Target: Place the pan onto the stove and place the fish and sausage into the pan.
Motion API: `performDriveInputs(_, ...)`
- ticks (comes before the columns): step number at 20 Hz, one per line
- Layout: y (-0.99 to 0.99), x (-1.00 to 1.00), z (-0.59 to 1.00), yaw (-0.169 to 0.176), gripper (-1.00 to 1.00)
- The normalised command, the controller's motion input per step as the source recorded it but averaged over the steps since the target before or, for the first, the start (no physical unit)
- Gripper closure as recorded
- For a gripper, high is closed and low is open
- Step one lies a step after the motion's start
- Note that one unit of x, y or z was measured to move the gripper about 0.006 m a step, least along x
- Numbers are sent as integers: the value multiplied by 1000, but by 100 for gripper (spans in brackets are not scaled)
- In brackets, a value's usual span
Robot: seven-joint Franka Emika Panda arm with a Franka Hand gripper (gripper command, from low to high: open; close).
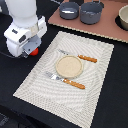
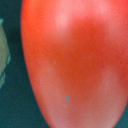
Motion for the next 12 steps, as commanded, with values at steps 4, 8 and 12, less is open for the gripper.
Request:
performDriveInputs(4,0,-129,-104,0,100)
performDriveInputs(8,0,-131,-106,0,100)
performDriveInputs(12,0,-174,-137,0,100)
